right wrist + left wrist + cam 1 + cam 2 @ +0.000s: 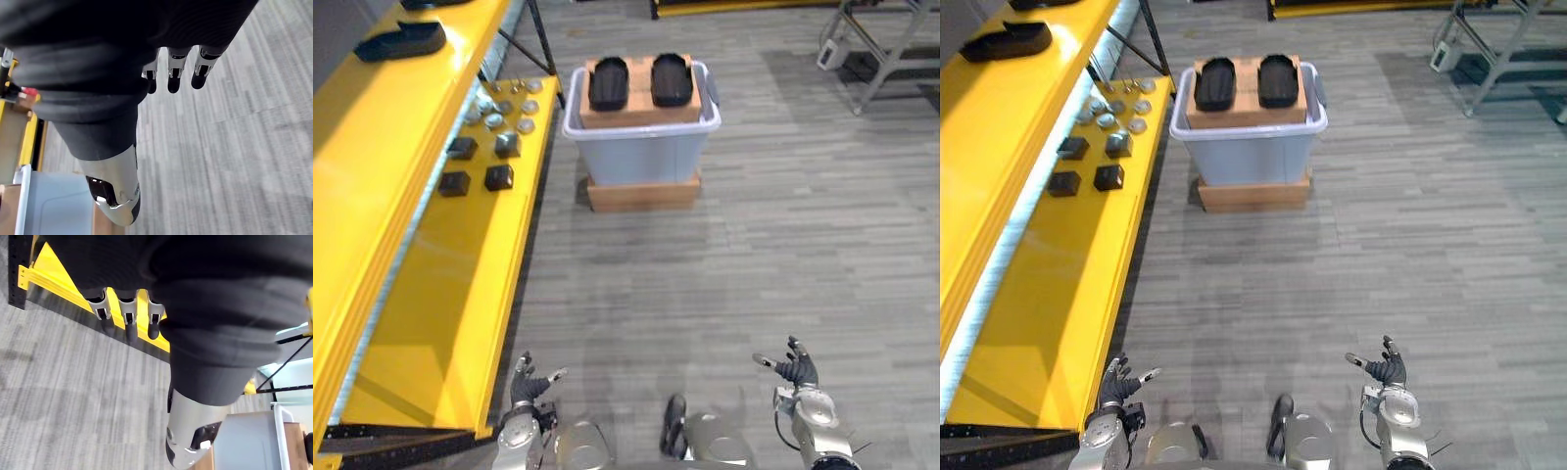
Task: Walk over and take plastic housings, then place them on the shelf
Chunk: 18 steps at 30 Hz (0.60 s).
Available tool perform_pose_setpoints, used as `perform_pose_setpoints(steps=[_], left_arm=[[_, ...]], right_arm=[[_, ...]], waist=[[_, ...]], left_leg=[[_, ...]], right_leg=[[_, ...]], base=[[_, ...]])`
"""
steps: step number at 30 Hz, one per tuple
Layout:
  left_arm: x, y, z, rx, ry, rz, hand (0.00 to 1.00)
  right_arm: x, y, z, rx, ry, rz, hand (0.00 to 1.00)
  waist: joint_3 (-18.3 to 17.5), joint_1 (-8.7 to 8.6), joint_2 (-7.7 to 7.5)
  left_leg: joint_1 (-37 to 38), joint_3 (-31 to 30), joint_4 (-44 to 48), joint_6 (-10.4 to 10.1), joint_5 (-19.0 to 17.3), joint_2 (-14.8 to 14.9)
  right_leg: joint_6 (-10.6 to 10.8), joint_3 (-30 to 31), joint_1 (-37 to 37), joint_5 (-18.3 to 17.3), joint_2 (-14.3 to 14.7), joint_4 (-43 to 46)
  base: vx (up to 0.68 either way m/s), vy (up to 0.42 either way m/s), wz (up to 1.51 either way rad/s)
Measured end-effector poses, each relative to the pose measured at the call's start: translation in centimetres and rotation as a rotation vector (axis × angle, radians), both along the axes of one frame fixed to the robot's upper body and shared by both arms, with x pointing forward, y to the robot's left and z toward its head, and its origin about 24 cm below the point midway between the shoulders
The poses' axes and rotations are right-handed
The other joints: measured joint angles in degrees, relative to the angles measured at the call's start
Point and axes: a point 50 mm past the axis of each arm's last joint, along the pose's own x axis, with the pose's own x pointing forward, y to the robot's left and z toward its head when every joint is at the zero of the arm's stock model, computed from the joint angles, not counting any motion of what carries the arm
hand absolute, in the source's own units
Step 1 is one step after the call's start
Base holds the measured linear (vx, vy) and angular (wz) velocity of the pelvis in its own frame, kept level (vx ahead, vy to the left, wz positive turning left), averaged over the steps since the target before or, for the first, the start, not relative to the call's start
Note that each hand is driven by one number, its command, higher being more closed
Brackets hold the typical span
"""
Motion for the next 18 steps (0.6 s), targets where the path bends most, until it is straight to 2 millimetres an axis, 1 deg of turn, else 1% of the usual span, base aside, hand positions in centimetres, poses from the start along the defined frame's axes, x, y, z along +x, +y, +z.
perform_pose_setpoints(steps=[1,2,3,4,5,6,7,8,9,10,11,12,13,14,15,16,17,18], left_arm=[[-0.3,-0.5,-0.2,-0.017,0.008,0.005,0.0],[-0.6,-0.9,-0.4,-0.028,0.016,0.006,0.0],[-0.8,-1.1,-0.6,-0.031,0.025,0.002,0.0],[-1.0,-1.0,-0.7,-0.031,0.035,0.004,0.0],[-1.4,-0.8,-0.8,-0.028,0.048,0.008,0.0],[-1.1,-0.9,-0.7,-0.027,0.04,0.002,0.0],[-0.7,-1.1,-0.7,-0.032,0.033,-0.004,0.0],[-0.6,-1.2,-0.7,-0.034,0.037,-0.008,0.0],[-0.9,-1.1,-0.9,-0.033,0.056,-0.008,0.0],[-1.0,-1.1,-1.1,-0.033,0.068,-0.009,0.0],[-1.1,-0.9,-1.1,-0.028,0.076,-0.01,0.0],[-1.2,-0.6,-1.1,-0.02,0.079,-0.01,0.0],[-1.3,-0.5,-1.1,-0.017,0.082,-0.009,0.0],[-1.3,-0.4,-1.1,-0.012,0.083,-0.008,0.0],[-1.1,-0.4,-1.0,-0.014,0.075,-0.012,0.0],[-0.9,-0.4,-1.0,-0.014,0.07,-0.013,0.0],[-0.7,-0.5,-0.9,-0.015,0.064,-0.015,0.0],[-0.6,-0.5,-0.9,-0.016,0.062,-0.016,0.0]], right_arm=[[-0.3,-0.3,-0.1,-0.001,0.002,-0.02,0.0],[-0.6,-0.5,-0.1,-0.004,0.009,-0.036,0.0],[-1.1,-0.6,-0.4,-0.008,0.023,-0.053,0.0],[-1.3,-0.6,-0.5,-0.007,0.03,-0.054,0.0],[-1.8,-0.3,-0.8,0.002,0.042,-0.056,0.0],[-2.5,-0.2,-1.2,0.01,0.061,-0.063,0.0],[-2.9,-0.3,-1.4,0.008,0.074,-0.066,0.0],[-3.2,-0.2,-1.7,0.014,0.091,-0.067,0.0],[-3.6,0.1,-2.1,0.026,0.11,-0.074,0.0],[-3.7,0.2,-2.2,0.031,0.116,-0.074,0.0],[-3.8,0.5,-2.4,0.041,0.128,-0.069,0.0],[-3.9,0.7,-2.6,0.049,0.141,-0.067,0.0],[-3.9,0.9,-2.6,0.052,0.143,-0.064,0.0],[-3.6,1.1,-2.6,0.047,0.138,-0.044,0.0],[-3.4,1.2,-2.5,0.045,0.132,-0.037,0.0],[-3.4,1.2,-2.5,0.045,0.131,-0.036,0.0],[-3.4,1.1,-2.5,0.045,0.131,-0.036,0.0],[-3.4,1.1,-2.5,0.045,0.133,-0.036,0.0]], waist=[[-0.1,0.03,0.15],[-0.4,0.11,0.75],[-0.5,0.51,1.19],[-0.6,1.02,0.94],[-1.8,1.32,-0.11],[-3.1,0.89,-2.17],[-3.2,0.94,-2.23],[-3.2,1.19,-2.34],[-3.2,1.13,-2.69],[-3.2,1.02,-2.8],[-3.2,0.58,-2.92],[-3.2,0.11,-2.77],[-3.2,-0.03,-2.71],[-3.4,-0.33,-2.13],[-3.3,-0.45,-1.2],[-3.2,-0.43,-0.82],[-2.8,-0.48,-0.2],[-2.8,-0.61,-0.01]], left_leg=[[0.6,-2.4,-13.9,-0.8,2.5,-3.1],[0.8,-4.2,-21.2,-0.8,4.9,-4.3],[0.3,-6.2,-23.3,1.0,8.2,-4.6],[0.6,-7.4,-22.0,2.0,11.5,-4.9],[0.4,-8.7,-20.0,4.9,15.0,-6.8],[-1.4,-8.8,-16.4,6.2,11.4,-8.3],[-2.3,-9.1,-14.0,6.7,9.3,-8.7],[-2.1,-8.3,-11.6,6.9,5.7,-8.8],[0.1,-8.0,-10.7,6.9,3.2,-9.9],[1.6,-7.9,-10.6,7.2,2.1,-10.5],[5.1,-8.0,-10.7,7.9,0.1,-11.7],[9.2,-8.3,-11.9,8.3,-1.3,-12.3],[11.6,-8.4,-13.2,8.2,-1.6,-12.4],[15.5,-8.9,-15.9,8.2,-1.5,-12.1],[18.2,-9.5,-17.7,8.2,-1.5,-11.1],[19.3,-9.7,-18.3,8.2,-1.5,-10.5],[21.1,-9.9,-19.1,8.1,-1.5,-9.3],[21.8,-10.0,-19.5,7.8,-1.5,-8.6]], right_leg=[[1.5,0.4,2.6,-0.9,0.0,-1.3],[2.8,1.0,4.3,-1.7,0.6,-2.3],[4.2,2.0,6.9,-3.2,1.4,-3.4],[4.9,2.8,8.1,-4.0,1.3,-3.6],[6.6,3.8,9.2,-5.6,-0.4,-3.1],[7.7,3.7,8.3,-6.8,-2.9,-0.5],[8.3,4.1,7.2,-7.2,-3.8,2.2],[10.0,5.7,4.4,-8.2,-5.6,10.6],[10.7,7.7,0.0,-8.1,-8.2,23.6],[12.0,8.6,-2.9,-6.7,-10.0,31.9],[12.6,9.8,-7.4,-6.8,-12.5,45.1],[11.1,9.2,-10.6,-7.7,-14.1,52.4],[10.1,8.7,-11.9,-8.3,-14.5,53.7],[8.2,6.9,-14.6,-9.6,-14.2,52.0],[6.9,5.1,-16.9,-10.6,-12.9,46.6],[6.6,4.4,-18.1,-10.8,-12.3,43.3],[6.7,5.0,-20.3,-10.6,-10.8,35.8],[7.2,5.8,-21.4,-9.6,-10.0,30.8]], base=[[0.47,0.071,-0.3],[0.48,0.133,-0.48],[0.4,0.148,-0.55],[0.54,0.207,-0.54],[0.69,0.219,-0.16],[0.58,0.174,0.07],[0.67,0.212,0.16],[0.52,0.207,0.0],[0.63,0.243,-0.04],[0.53,0.175,0.09],[0.54,0.135,0.22],[0.54,0.114,0.21],[0.51,0.072,0.15],[0.49,0.029,0.14],[0.46,0.001,0.19],[0.42,-0.05,0.25],[0.31,-0.068,0.24],[0.47,-0.143,0.35]])
